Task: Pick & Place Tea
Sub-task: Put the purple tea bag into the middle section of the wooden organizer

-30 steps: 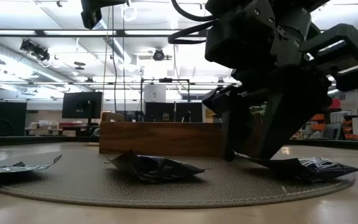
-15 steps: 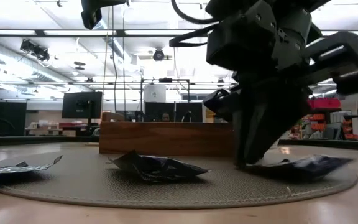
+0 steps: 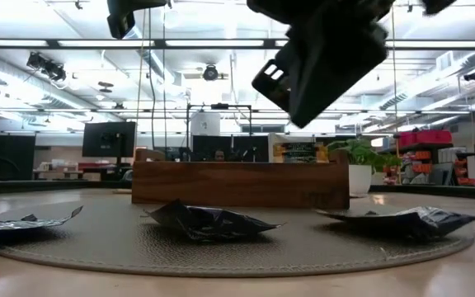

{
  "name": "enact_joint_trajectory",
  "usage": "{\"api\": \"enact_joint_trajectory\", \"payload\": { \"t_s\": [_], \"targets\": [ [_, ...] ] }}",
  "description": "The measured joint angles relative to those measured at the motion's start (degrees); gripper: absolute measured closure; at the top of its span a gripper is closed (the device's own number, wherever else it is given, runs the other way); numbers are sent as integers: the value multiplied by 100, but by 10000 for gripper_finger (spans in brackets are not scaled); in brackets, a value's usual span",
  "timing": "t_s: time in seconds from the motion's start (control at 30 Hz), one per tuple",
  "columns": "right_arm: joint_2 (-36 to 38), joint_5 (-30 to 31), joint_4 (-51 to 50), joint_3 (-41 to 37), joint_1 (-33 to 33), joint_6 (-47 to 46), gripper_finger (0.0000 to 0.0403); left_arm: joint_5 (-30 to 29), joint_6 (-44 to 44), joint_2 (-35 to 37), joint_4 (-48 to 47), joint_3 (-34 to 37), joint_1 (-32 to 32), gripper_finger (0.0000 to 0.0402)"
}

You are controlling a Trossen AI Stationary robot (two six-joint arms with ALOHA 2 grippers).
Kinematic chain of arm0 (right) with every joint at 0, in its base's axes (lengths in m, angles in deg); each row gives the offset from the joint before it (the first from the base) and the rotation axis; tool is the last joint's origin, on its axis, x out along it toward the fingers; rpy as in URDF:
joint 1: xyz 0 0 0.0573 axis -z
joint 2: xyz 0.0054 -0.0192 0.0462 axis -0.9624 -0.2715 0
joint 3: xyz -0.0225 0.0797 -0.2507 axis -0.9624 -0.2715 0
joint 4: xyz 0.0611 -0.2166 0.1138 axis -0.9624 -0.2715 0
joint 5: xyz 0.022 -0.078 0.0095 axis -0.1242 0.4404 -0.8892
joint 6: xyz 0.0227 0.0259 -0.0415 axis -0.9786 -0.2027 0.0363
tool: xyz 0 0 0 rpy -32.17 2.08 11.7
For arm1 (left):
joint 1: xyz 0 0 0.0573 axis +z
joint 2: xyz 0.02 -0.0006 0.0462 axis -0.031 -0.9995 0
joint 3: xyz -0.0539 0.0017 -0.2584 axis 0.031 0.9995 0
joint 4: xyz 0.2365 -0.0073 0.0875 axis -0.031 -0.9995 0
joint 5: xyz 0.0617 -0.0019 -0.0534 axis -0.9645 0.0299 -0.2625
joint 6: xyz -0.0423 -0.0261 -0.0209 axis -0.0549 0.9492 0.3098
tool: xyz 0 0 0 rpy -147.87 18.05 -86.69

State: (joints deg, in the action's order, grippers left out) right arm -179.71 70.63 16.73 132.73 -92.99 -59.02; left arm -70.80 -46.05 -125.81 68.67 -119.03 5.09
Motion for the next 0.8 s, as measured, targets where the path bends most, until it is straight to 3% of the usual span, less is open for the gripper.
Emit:
{"api": "enact_joint_trajectory", "payload": {
  "t_s": [0.13, 0.27, 0.57, 0.67, 0.8],
  "targets": [
    [0, -154, -157, -57, -48, -202, 366, 0, -2, -1, -21, 0, 0, 262],
    [-2, -147, -135, -347, -225, -135, 302, 0, 0, 0, -38, 1, 0, 262],
    [-4, 926, 520, -711, -400, 108, 130, 0, 2, 0, -150, 0, 0, 262],
    [-4, 925, 565, -782, -404, 201, 101, 0, 2, -1, -153, 0, 0, 262],
    [-4, 933, 556, -879, -404, 333, 94, 0, 4, -1, -153, 0, 0, 262]
  ]
}}
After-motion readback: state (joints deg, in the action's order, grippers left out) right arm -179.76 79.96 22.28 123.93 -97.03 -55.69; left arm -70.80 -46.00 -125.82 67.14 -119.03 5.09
